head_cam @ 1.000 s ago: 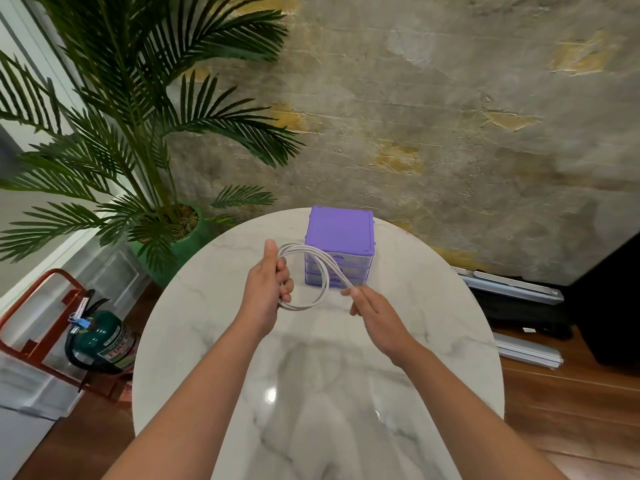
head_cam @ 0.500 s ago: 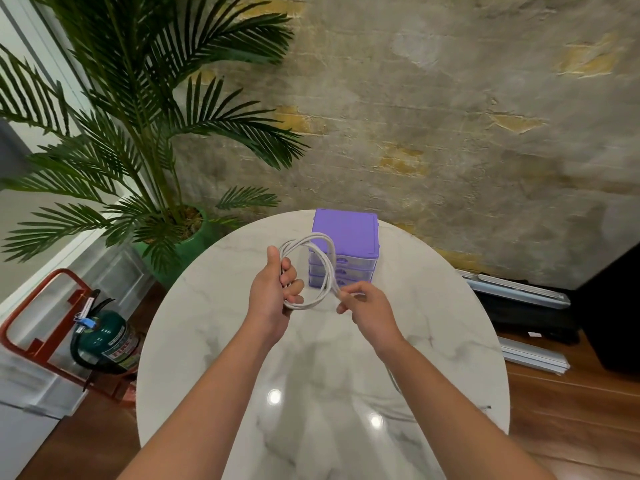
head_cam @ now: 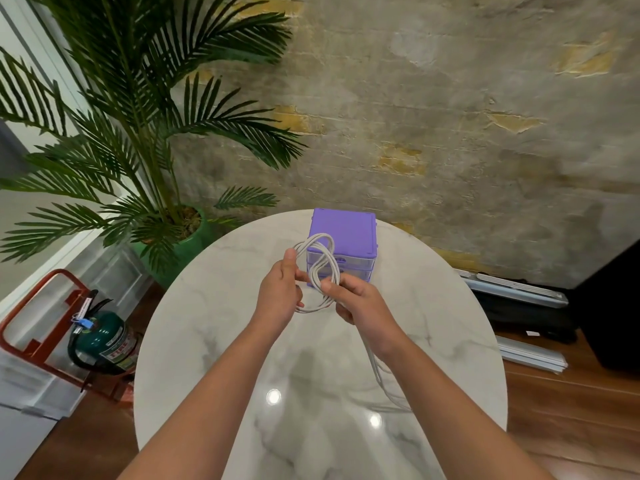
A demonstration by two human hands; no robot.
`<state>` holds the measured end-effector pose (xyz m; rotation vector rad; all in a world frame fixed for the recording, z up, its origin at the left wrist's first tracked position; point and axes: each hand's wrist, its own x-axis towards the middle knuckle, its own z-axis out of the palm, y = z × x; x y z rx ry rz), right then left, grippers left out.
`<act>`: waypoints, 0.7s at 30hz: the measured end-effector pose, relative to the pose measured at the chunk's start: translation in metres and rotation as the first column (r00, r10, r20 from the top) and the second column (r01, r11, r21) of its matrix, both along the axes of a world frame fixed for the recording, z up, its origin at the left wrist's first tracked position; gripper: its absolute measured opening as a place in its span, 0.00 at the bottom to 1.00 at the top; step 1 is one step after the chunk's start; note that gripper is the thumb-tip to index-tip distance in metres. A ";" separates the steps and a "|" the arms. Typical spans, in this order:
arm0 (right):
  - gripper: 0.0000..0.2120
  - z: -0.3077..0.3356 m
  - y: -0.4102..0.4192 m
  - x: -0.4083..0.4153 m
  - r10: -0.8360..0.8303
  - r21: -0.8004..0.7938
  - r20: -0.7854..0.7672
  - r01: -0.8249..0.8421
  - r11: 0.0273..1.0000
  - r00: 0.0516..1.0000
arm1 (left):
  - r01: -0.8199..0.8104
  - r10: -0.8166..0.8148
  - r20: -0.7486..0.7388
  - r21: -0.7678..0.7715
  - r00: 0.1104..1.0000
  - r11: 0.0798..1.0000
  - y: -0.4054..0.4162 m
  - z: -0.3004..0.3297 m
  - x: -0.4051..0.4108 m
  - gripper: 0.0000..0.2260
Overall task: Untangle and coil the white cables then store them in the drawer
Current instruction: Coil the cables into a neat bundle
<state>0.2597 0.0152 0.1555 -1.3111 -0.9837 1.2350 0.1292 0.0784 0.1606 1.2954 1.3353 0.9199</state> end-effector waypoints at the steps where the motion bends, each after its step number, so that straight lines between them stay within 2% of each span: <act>1: 0.08 0.000 0.000 0.002 0.009 -0.012 0.022 -0.009 1.000 1.000 | -0.006 0.006 0.031 -0.005 0.999 1.000 -0.001 0.001 0.001 0.20; 4: 0.09 0.001 0.004 0.000 -0.018 -0.087 0.077 0.025 0.996 0.997 | -0.047 0.045 0.091 0.016 0.995 0.999 -0.002 0.002 0.002 0.20; 6: 0.11 0.000 0.006 -0.007 -0.154 -0.092 0.043 0.157 0.983 0.987 | -0.094 0.090 0.115 0.030 0.989 0.995 -0.002 0.000 0.004 0.20; 7: 0.15 -0.002 0.006 -0.009 -0.228 -0.038 0.067 0.231 0.972 0.971 | -0.107 0.102 0.115 0.034 0.988 0.994 -0.002 -0.001 0.004 0.20; 8: 0.16 -0.004 0.006 -0.010 -0.278 0.058 0.161 0.272 0.961 0.947 | -0.111 0.107 0.104 0.036 0.989 0.993 -0.002 -0.003 0.004 0.20; 9: 0.14 -0.006 0.005 -0.010 -0.299 0.165 0.325 0.258 0.952 0.897 | -0.111 0.107 0.089 0.036 0.990 0.993 -0.002 -0.004 0.003 0.21; 11: 0.06 -0.011 0.002 -0.010 -0.318 0.306 0.668 0.141 0.941 0.672 | -0.124 0.121 0.082 0.037 0.989 0.992 -0.003 -0.005 0.002 0.19; 13: 0.09 -0.013 0.001 -0.012 -0.346 0.351 0.814 0.080 0.933 0.466 | -0.137 0.133 0.080 0.057 0.988 0.989 -0.004 -0.004 0.001 0.18; 14: 0.12 -0.013 0.000 -0.014 -0.361 0.362 0.840 0.076 0.929 0.406 | -0.130 0.125 0.067 0.082 0.990 0.988 -0.005 -0.003 0.001 0.18; 16: 0.14 -0.013 0.002 -0.016 -0.386 0.379 0.863 0.087 0.921 0.327 | -0.099 0.097 0.024 0.137 0.995 0.986 -0.009 -0.001 0.001 0.18; 19: 0.14 -0.012 0.005 -0.018 -0.369 0.350 0.894 0.116 0.929 0.256 | -0.074 0.078 -0.020 0.176 0.997 0.982 -0.012 -0.001 0.001 0.19; 21: 0.13 -0.010 0.005 -0.023 -0.276 0.253 0.925 0.119 0.960 0.261 | -0.060 0.069 -0.046 0.180 0.997 0.982 -0.012 -0.004 -0.001 0.18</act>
